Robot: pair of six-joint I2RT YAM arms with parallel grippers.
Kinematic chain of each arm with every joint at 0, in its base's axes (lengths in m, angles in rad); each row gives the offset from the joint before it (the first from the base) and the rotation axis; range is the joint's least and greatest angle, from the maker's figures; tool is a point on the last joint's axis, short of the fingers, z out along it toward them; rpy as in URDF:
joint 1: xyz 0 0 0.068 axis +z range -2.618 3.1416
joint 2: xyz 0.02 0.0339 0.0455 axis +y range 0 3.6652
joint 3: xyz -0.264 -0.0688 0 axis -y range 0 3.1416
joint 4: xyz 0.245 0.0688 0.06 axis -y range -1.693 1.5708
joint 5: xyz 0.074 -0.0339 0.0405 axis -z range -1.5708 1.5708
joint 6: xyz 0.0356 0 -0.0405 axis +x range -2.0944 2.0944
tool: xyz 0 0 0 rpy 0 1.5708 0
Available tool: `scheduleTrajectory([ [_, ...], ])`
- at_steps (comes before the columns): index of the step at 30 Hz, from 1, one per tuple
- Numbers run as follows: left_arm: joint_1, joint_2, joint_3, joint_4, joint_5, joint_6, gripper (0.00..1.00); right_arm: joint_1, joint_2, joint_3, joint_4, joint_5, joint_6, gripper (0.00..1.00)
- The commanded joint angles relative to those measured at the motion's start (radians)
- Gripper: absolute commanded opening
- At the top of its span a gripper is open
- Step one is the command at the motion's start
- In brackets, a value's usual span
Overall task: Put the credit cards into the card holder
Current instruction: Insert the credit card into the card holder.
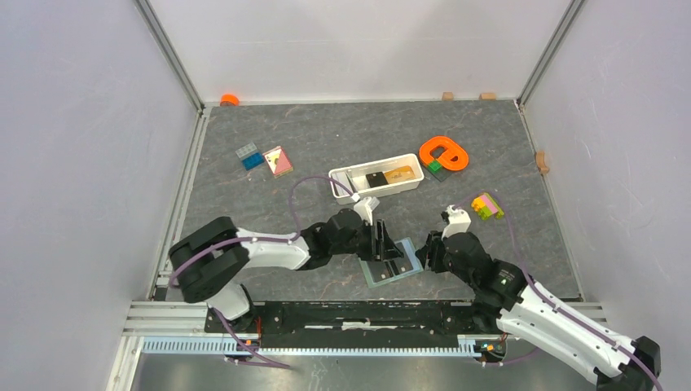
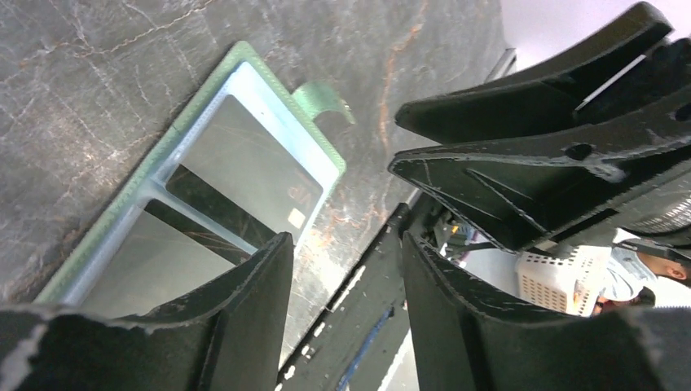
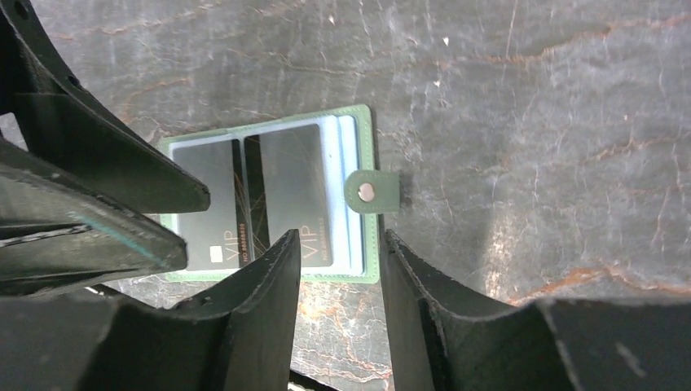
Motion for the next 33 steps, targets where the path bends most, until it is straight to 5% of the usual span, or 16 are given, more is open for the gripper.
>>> scheduleTrajectory([
  [1, -0.004, -0.105, 0.019, -0.150, -0.055, 0.066, 0.61, 0.002, 0.026, 0.066, 0.043, -0.032, -0.091, 0.46],
  [11, -0.009, -0.029, 0.015, -0.164, -0.043, 0.005, 0.62, 0.002, 0.091, 0.064, 0.069, -0.028, -0.083, 0.50],
  [20, -0.008, 0.073, 0.049, -0.108, -0.023, 0.015, 0.51, 0.000, 0.063, 0.040, 0.066, -0.025, -0.053, 0.51],
  [33, -0.008, 0.118, 0.087, -0.103, -0.012, 0.033, 0.49, 0.001, 0.064, 0.029, 0.075, -0.039, -0.049, 0.51],
])
